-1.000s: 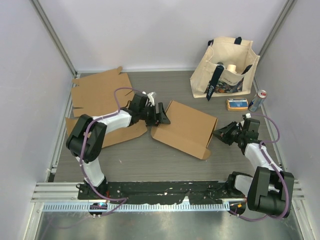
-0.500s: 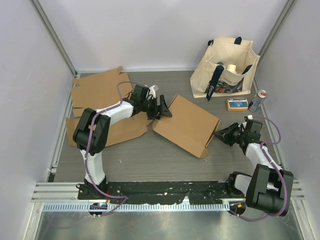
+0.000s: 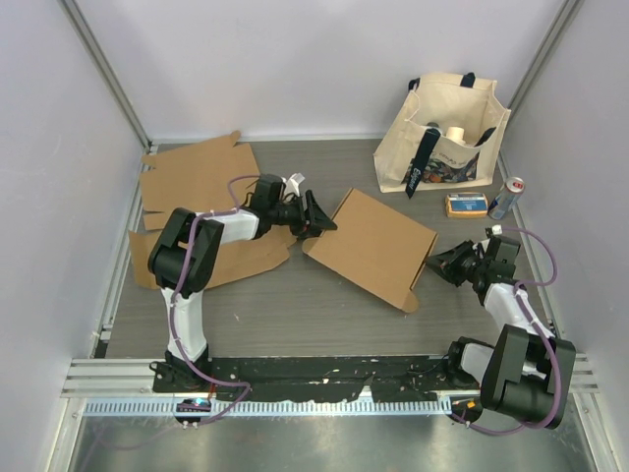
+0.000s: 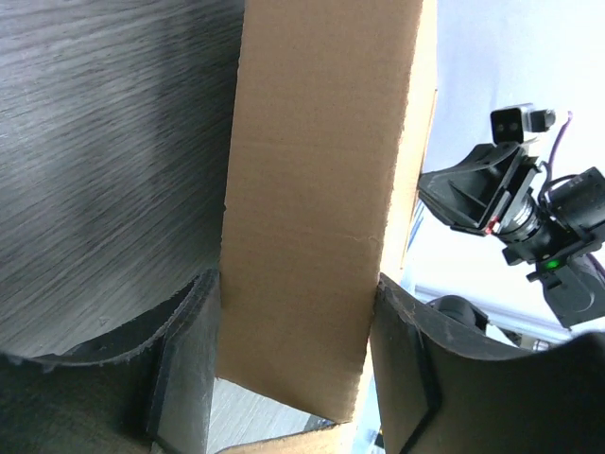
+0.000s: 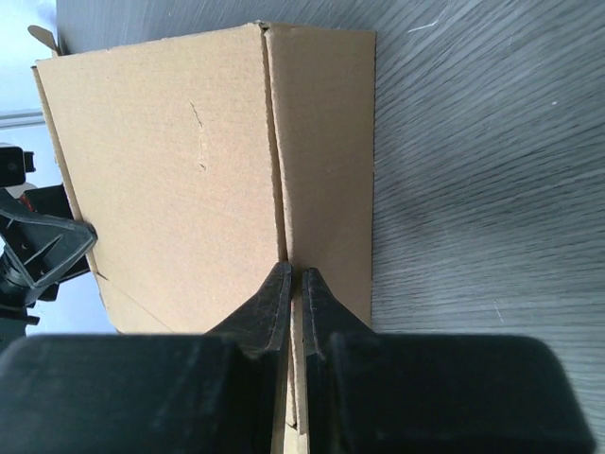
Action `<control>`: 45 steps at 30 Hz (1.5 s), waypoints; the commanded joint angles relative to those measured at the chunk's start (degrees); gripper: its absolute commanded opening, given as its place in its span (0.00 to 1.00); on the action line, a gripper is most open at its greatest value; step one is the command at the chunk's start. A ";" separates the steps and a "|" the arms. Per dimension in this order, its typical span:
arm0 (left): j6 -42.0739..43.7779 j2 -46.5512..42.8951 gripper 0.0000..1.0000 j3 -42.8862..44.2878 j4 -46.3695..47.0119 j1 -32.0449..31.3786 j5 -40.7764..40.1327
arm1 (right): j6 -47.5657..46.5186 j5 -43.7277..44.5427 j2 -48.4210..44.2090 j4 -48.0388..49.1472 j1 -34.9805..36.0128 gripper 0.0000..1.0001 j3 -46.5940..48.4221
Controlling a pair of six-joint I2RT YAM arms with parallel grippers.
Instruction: Fold the paper box
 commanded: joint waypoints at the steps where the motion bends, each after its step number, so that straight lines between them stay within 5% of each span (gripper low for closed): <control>1: -9.09 -1.62 0.48 -0.72 11.48 -2.62 10.75 | -2.86 4.16 0.29 -7.06 1.34 0.05 -2.84; 9: -13.13 -7.06 0.35 -3.88 10.16 -3.42 7.85 | -3.56 7.49 -10.08 -11.01 6.43 0.35 0.66; 16: -13.40 -12.52 0.34 -6.52 0.24 -2.45 4.95 | -9.52 27.50 -19.05 -25.24 18.11 0.69 17.70; 20: -15.06 -16.12 0.35 -6.52 -9.14 -1.48 2.32 | -17.96 39.47 -16.60 -30.88 32.25 0.70 29.13; 24: -14.89 -18.85 0.36 -4.41 -27.24 -1.31 -1.73 | -29.89 49.47 -12.38 -30.97 55.41 0.70 40.47; 28: -15.16 -21.92 0.32 -4.31 -38.35 -1.31 -2.26 | -36.33 56.18 -3.80 -36.05 68.36 0.71 49.35; 34: -18.14 -29.83 0.31 -8.45 -40.46 0.98 -2.08 | -30.47 59.87 -2.43 -37.93 68.93 0.83 49.82; 38: -18.76 -31.77 0.32 -9.33 -40.38 1.59 -1.73 | -31.24 49.96 -10.52 -32.91 68.84 0.85 44.27; 42: -0.01 -32.11 0.49 -1.01 -52.04 1.95 -10.93 | -29.76 47.50 -5.71 -38.25 69.11 0.85 45.59; 45: 4.43 -37.80 0.60 -1.41 -54.09 2.03 -18.85 | -25.54 43.98 -4.29 -37.05 73.40 0.85 41.30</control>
